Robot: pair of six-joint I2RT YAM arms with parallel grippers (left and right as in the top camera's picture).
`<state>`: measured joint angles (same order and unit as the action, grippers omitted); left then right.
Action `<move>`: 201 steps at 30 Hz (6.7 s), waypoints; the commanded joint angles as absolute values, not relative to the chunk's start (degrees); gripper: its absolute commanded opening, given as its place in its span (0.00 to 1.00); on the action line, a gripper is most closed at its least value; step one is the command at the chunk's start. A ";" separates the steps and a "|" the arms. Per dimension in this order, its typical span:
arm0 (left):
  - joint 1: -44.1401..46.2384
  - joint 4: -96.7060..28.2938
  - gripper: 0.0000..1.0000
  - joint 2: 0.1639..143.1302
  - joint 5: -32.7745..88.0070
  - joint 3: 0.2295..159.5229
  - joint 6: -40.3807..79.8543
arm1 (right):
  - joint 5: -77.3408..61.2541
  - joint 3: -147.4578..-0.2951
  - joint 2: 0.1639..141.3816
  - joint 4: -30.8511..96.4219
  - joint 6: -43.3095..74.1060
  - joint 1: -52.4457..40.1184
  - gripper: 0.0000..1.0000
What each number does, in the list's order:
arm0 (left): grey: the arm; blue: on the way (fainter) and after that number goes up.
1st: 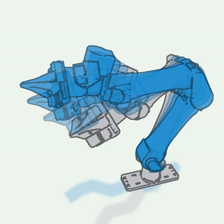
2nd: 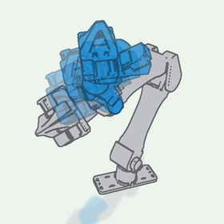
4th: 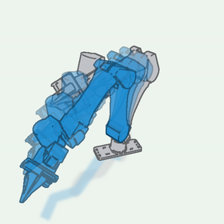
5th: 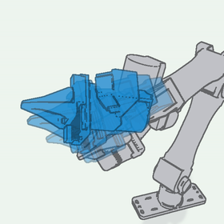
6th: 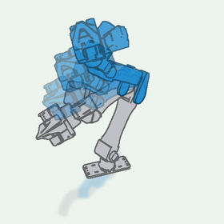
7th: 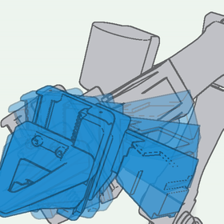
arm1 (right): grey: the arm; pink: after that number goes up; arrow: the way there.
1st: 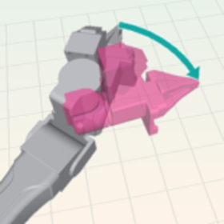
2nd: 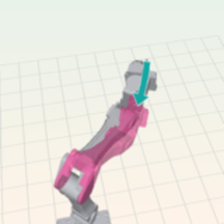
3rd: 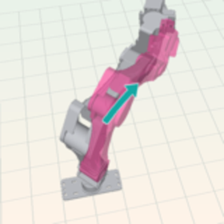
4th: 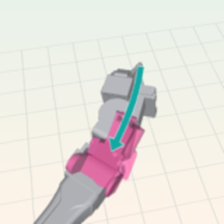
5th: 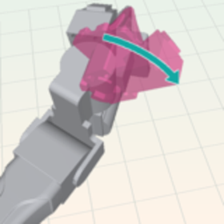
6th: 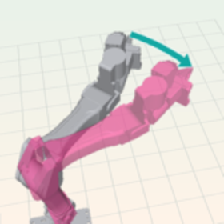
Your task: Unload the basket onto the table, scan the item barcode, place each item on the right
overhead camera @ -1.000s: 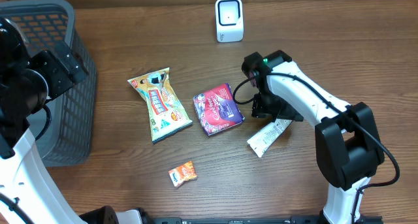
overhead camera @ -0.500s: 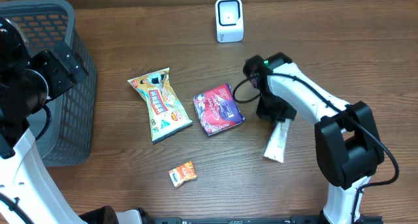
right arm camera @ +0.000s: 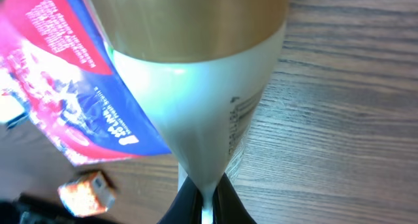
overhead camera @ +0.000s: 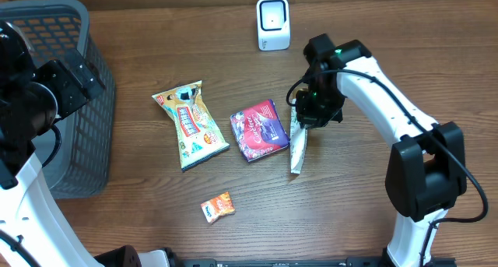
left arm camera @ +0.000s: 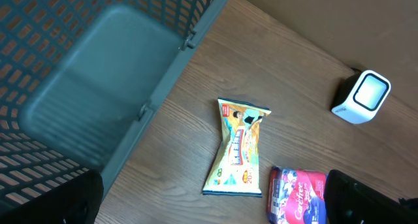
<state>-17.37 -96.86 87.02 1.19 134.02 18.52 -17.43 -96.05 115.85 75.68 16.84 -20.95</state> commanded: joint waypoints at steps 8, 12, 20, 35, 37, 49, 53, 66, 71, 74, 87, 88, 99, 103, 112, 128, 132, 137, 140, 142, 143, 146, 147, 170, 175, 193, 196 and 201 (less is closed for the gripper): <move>-17.72 -96.79 1.00 86.94 0.62 134.23 19.31 | -22.15 -79.46 112.36 62.41 9.93 -9.72 0.04; -17.72 -96.79 1.00 86.94 0.62 134.23 19.31 | -18.00 -75.96 112.36 60.38 9.15 -3.51 0.04; -17.72 -96.79 1.00 86.94 0.62 134.23 19.31 | -9.72 -84.38 112.29 74.22 9.10 4.10 0.46; -17.72 -96.79 1.00 86.94 0.62 134.23 19.31 | 5.96 -84.07 112.31 76.75 25.98 -11.62 0.71; -17.72 -96.79 1.00 86.94 0.62 134.23 19.31 | 5.72 -80.75 112.31 73.80 26.02 -11.94 0.71; -17.72 -96.79 1.00 86.94 0.62 134.23 19.31 | -0.56 -73.93 112.29 61.63 26.20 -11.92 0.04; -17.72 -96.79 1.00 86.94 0.62 134.23 19.31 | -0.80 -83.85 112.29 65.76 25.30 -11.79 0.04; -17.72 -96.79 1.00 86.94 0.62 134.23 19.31 | -14.87 -101.27 114.80 23.99 36.95 -12.23 0.04; -17.72 -96.79 1.00 86.94 0.62 134.23 19.31 | -14.94 -101.27 122.10 5.15 48.42 -14.17 0.04; -17.72 -96.79 1.00 86.94 0.64 134.23 19.31 | -15.38 -101.32 126.17 -2.83 53.01 -16.05 0.04; -17.72 -96.79 1.00 86.94 0.62 134.23 19.31 | -12.60 -106.10 132.51 -6.17 52.03 -20.45 0.04; -17.72 -96.79 1.00 86.94 0.64 134.23 19.31 | -12.99 -108.16 132.51 -4.01 52.01 -20.23 0.04; -17.72 -96.79 1.00 86.94 0.64 134.23 19.31 | -1.52 -137.60 132.33 34.11 36.95 -13.65 0.04; -17.72 -96.79 1.00 86.94 0.64 134.23 19.31 | 4.97 -146.56 131.02 51.09 37.87 -7.44 0.04; -17.72 -96.79 1.00 86.94 0.62 134.23 19.31 | 9.21 -147.59 131.74 83.44 38.92 23.24 0.04; -17.72 -96.79 1.00 86.94 0.64 134.23 19.31 | 7.90 -127.44 132.51 78.43 35.40 44.49 0.72; -17.72 -96.79 1.00 86.94 0.64 134.23 19.31 | -5.74 -130.74 131.46 80.12 27.88 43.59 0.88; -17.72 -96.79 1.00 86.94 0.64 134.23 19.31 | -37.43 -131.87 128.42 81.82 8.95 38.22 0.89; -17.72 -96.79 1.00 86.94 0.64 134.23 19.31 | -46.59 -131.79 128.14 88.99 -7.11 30.59 0.92; -17.72 -96.79 1.00 86.94 0.64 134.23 19.31 | -45.71 -130.32 128.16 93.30 -15.38 24.08 0.94; -17.72 -96.79 1.00 86.94 0.64 134.23 19.31 | -45.52 -129.12 128.16 95.04 -18.70 20.45 0.95; -17.72 -96.79 1.00 86.94 0.62 134.23 19.31 | -42.33 -123.48 128.16 94.45 -21.08 8.51 0.97; -17.72 -96.79 1.00 86.94 0.64 134.23 19.31 | -41.43 -121.80 128.16 93.14 -21.06 5.54 0.98; -17.72 -96.79 1.00 86.94 0.64 134.23 19.31 | -37.12 -95.98 128.16 62.19 0.86 -20.99 0.28; -17.72 -96.79 1.00 86.94 0.64 134.23 19.31 | -37.26 -98.06 128.14 62.43 4.49 -19.51 0.19; -17.72 -96.79 1.00 86.94 0.64 134.23 19.31 | -33.91 -108.36 128.16 16.43 52.90 -13.69 0.04; -17.72 -96.79 1.00 86.94 0.64 134.23 19.31 | -23.51 -108.36 128.16 14.61 61.06 -13.91 0.04; -17.72 -96.79 1.00 86.94 0.64 134.23 19.31 | -14.13 -108.33 128.75 12.34 67.07 -14.61 0.04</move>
